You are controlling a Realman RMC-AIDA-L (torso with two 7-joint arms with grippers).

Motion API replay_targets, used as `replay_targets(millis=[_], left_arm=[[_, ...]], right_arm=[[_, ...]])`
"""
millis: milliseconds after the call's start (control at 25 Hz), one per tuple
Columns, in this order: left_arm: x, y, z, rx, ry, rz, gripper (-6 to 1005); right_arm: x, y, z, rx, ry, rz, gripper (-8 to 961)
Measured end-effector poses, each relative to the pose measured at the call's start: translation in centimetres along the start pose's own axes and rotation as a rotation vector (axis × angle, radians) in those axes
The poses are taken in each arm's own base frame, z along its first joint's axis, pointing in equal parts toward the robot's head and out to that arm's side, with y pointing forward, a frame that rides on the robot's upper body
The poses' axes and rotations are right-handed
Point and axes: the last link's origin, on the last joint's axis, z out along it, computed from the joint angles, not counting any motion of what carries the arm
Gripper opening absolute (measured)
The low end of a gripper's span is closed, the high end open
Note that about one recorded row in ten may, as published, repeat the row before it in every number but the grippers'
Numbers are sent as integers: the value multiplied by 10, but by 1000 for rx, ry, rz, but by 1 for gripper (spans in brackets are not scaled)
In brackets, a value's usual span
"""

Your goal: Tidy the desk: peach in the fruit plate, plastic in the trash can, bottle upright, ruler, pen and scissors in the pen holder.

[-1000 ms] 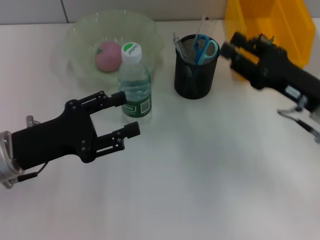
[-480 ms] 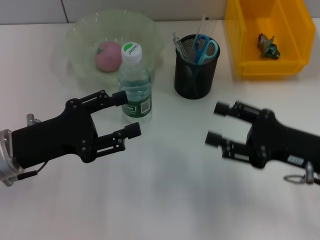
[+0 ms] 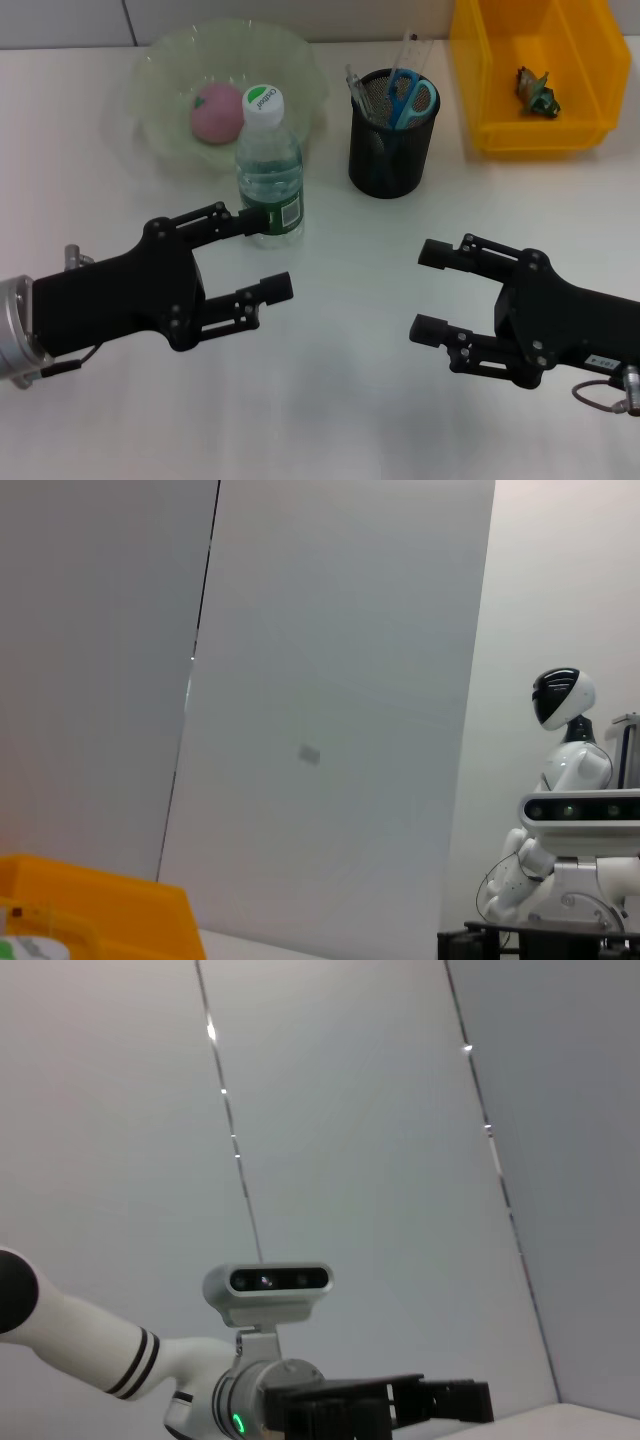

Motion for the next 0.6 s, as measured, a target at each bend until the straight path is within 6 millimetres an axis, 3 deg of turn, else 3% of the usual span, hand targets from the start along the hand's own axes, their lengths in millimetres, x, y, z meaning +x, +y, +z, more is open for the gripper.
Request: replay_targets(millis=[600], left_arm=[[-22, 20, -14, -52, -97, 12, 725]], right_arm=[[-2, -3, 11, -92, 68, -25, 752]])
